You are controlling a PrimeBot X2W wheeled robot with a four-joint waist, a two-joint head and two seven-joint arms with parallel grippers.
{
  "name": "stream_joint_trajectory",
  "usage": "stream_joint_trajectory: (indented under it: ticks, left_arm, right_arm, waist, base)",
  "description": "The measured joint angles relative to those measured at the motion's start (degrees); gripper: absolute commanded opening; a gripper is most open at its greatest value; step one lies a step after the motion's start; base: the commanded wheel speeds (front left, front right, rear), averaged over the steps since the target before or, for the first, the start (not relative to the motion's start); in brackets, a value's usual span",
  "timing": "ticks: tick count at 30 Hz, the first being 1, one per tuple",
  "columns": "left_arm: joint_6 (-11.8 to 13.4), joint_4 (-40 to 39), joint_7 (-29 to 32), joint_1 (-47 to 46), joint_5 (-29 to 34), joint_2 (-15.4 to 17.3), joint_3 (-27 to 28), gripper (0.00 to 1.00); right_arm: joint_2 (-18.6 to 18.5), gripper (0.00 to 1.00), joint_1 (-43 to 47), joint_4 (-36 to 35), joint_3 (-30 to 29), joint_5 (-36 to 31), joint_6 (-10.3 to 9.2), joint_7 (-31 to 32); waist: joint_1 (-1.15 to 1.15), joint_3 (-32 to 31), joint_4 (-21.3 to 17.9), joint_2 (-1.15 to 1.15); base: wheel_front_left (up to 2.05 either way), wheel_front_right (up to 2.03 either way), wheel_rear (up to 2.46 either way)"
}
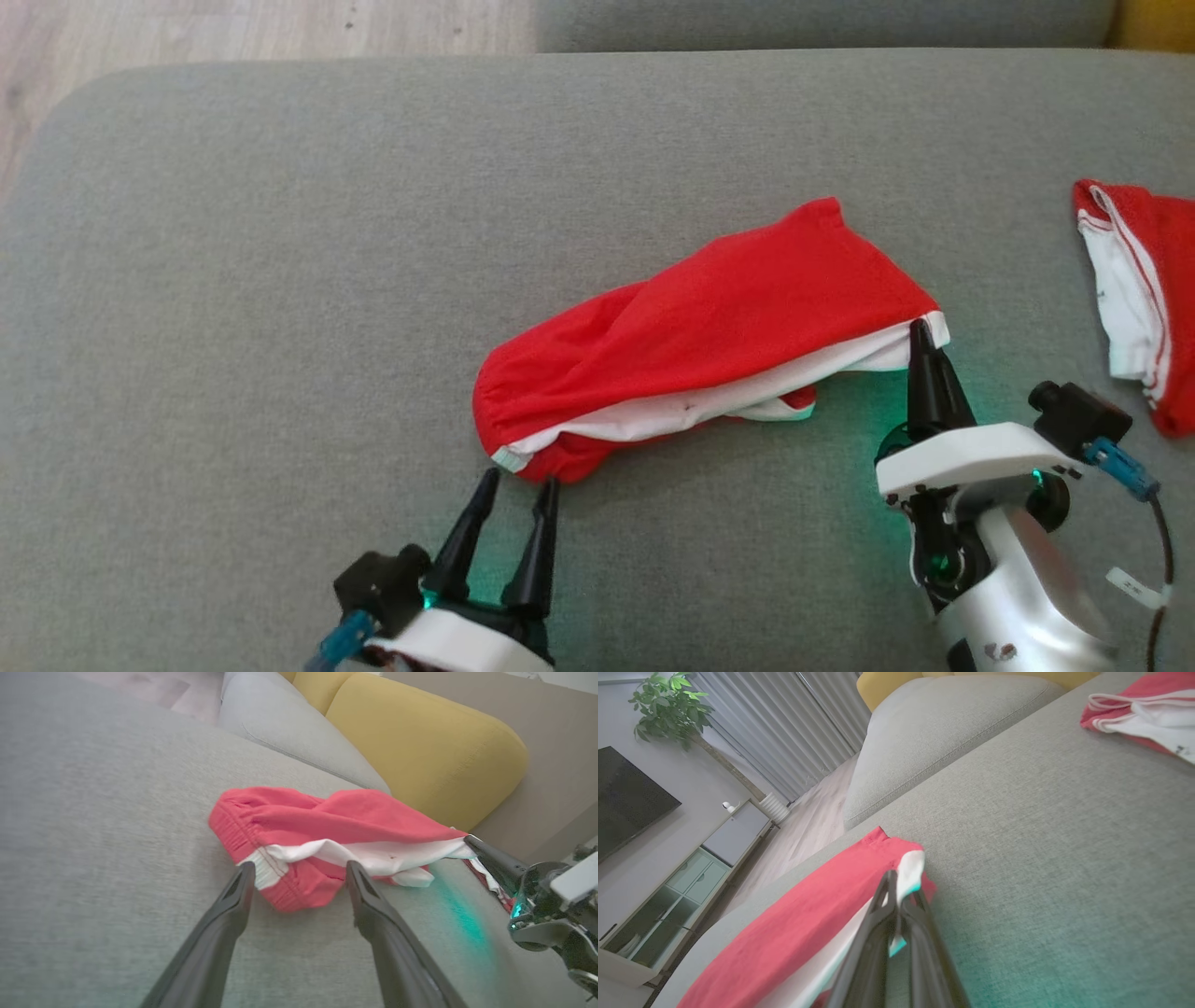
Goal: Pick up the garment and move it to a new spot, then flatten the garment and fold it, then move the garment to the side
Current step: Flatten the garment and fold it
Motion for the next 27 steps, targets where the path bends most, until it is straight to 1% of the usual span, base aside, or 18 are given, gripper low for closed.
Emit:
stream_joint_trajectory:
  ticks: [2, 4, 9, 14, 18, 23, 27]
  left_arm:
    - [-0.3, 0.8, 0.0, -1.1, -2.7, 0.3, -1.8, 1.00]
    - [-0.3, 1.5, 0.0, -2.1, -5.3, 0.7, -2.3, 1.00]
    - [-0.3, 3.5, 0.0, -4.7, -8.9, 2.4, -3.2, 1.00]
    - [-0.3, 5.8, 0.0, -5.1, -10.0, 2.7, -3.7, 1.00]
    - [-0.3, 7.1, 0.0, -5.1, -11.7, 2.9, -5.2, 1.00]
    - [-0.3, 4.7, 0.0, -5.8, -13.5, 3.2, -5.7, 1.00]
    - [-0.3, 3.5, 0.0, -6.8, -13.5, 3.8, -5.7, 1.00]
  right_arm:
    - [0.0, 0.00, 0.0, -0.1, 0.2, -0.2, 0.00, 0.0]
    - [0.0, 0.00, 0.0, -0.2, 0.6, -0.3, 0.00, 0.0]
    - [0.0, 0.00, -0.1, -0.6, 1.4, -0.3, 0.00, 0.0]
    - [0.0, 0.00, -0.1, -0.8, 1.4, -0.3, 0.00, 0.0]
    - [0.0, 0.00, -0.2, -0.9, 1.5, -0.3, 0.00, 0.0]
    - [0.0, 0.00, -0.5, -1.1, 2.0, -0.3, 0.00, 0.0]
    - [0.0, 0.00, -0.9, -1.1, 2.4, -0.3, 0.00, 0.0]
  waist:
    - [0.00, 0.1, -0.5, 0.00]
    - [0.00, 0.3, -1.0, 0.00]
    - [0.00, 1.1, -2.2, 0.00]
    - [0.00, 1.8, -2.9, 0.00]
    - [0.00, 2.1, -3.2, 0.00]
    - [0.00, 2.8, -3.7, 0.00]
    - [0.00, 3.0, -3.9, 0.00]
  base:
    - [0.00, 0.00, 0.00]
    - [0.00, 0.00, 0.00]
    - [0.00, 0.00, 0.00]
    - [0.00, 0.00, 0.00]
    - [0.00, 0.00, 0.00]
    - [0.00, 0.00, 0.00]
    - [0.00, 0.00, 0.00]
